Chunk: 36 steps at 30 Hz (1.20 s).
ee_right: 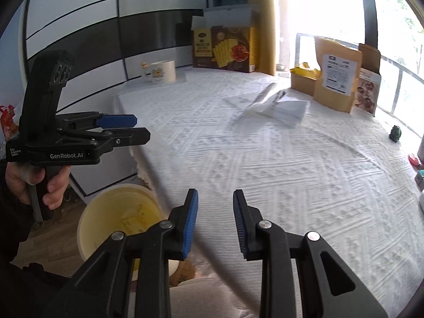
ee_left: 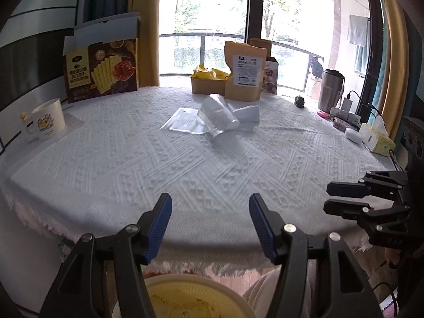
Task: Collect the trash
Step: 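Move both tools back over the table toward the white sock packaging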
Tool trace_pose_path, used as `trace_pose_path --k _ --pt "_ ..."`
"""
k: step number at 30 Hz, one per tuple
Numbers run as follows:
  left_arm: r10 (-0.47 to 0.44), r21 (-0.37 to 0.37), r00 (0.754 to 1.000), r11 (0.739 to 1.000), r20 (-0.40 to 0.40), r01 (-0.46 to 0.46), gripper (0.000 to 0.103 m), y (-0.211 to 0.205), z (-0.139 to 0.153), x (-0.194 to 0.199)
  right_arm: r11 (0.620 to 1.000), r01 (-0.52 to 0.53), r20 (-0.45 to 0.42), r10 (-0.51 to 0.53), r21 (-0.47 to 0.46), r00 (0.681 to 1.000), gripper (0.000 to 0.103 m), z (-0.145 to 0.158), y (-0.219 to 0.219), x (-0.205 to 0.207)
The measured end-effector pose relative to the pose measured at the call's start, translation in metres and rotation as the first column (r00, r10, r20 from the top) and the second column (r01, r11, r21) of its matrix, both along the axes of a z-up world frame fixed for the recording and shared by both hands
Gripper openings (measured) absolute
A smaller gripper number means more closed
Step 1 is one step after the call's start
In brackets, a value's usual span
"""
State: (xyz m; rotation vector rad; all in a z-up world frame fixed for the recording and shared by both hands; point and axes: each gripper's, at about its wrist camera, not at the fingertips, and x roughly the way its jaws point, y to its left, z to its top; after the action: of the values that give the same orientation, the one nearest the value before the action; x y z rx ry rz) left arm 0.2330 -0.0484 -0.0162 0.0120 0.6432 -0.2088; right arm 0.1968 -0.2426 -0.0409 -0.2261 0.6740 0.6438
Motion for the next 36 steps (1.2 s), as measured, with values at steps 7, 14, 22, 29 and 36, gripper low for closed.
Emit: trace_pose_path --k 7,14,22,29,36 --pt "-0.034 0.008 0.999 0.999 0.002 0.034 0.061 -0.022 0.005 0.027 0.999 0.027 0.013 -0.027 -0.032 1.0 0.025 0.009 -0.014 0.018" --pt "-0.074 0.041 0.997 0.996 -0.021 0.075 0.061 -0.046 0.006 0.067 0.997 0.058 0.027 -0.057 -0.049 0.998 0.025 0.019 -0.026 0.038" --pt "-0.062 0.048 0.996 0.997 -0.058 0.064 0.062 -0.061 0.009 0.126 0.994 0.093 0.016 -0.092 -0.062 0.996 0.026 0.022 -0.034 0.062" --pt "-0.077 0.068 0.995 0.994 -0.063 0.081 0.062 -0.072 0.007 0.157 0.99 0.134 0.001 -0.134 -0.052 0.991 0.036 0.026 -0.043 0.087" --pt "-0.056 0.097 0.994 0.993 -0.095 0.066 0.062 -0.072 -0.007 0.187 0.985 0.164 -0.009 -0.164 -0.058 0.986 0.036 0.029 -0.048 0.108"
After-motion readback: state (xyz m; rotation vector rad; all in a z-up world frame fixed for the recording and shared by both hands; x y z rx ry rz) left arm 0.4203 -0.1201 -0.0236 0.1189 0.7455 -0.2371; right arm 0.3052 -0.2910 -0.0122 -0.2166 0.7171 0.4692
